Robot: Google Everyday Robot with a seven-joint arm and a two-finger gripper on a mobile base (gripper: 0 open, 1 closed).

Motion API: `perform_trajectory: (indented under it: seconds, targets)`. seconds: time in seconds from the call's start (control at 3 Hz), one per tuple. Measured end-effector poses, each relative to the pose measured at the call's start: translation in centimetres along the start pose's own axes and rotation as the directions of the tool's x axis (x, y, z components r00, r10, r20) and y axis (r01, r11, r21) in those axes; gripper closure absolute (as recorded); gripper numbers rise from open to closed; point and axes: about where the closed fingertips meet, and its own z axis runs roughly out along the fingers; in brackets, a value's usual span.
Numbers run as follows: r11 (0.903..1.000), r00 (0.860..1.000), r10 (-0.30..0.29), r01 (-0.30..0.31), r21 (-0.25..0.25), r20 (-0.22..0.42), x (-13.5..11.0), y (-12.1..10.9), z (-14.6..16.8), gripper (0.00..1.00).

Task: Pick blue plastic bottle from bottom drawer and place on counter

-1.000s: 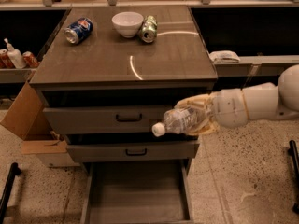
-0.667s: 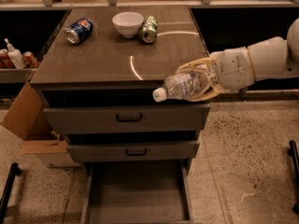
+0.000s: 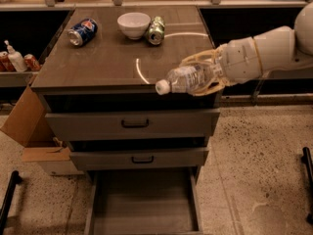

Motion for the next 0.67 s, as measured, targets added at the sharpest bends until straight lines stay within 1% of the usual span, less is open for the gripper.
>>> perform_trajectory:
  seconds: [0.33, 0.67]
  targets:
    - [0.9978, 0.998, 0.061, -0.061, -0.027, -0.008, 1.4, -3.5, 1.2, 1.0]
    - [0.9908, 0.992, 0.107, -0.112, -0.076, -0.062, 2.6, -4.9, 2.3, 1.0]
